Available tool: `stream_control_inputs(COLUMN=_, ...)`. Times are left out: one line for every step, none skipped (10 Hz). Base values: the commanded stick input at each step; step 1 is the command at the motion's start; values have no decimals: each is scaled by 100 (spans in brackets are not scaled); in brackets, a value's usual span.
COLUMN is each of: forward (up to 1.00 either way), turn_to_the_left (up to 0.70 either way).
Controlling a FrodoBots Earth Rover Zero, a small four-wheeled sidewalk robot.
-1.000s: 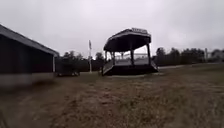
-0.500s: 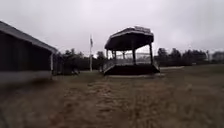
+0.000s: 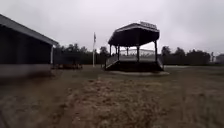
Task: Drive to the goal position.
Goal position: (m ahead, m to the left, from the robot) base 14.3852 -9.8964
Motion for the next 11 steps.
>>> stream_control_inputs(forward=0, turn_to_the_left=0)
stream_control_inputs(forward=0, turn_to_the_left=0)
stream_control_inputs(forward=0, turn_to_the_left=0)
stream_control_inputs(forward=0, turn_to_the_left=0)
stream_control_inputs(forward=0, turn_to_the_left=0)
stream_control_inputs(forward=0, turn_to_the_left=0)
stream_control_inputs(forward=0, turn_to_the_left=0)
stream_control_inputs(forward=25, turn_to_the_left=0)
stream_control_inputs(forward=60, turn_to_the_left=0)
stream_control_inputs(forward=70, turn_to_the_left=0)
stream_control_inputs(forward=70, turn_to_the_left=0)
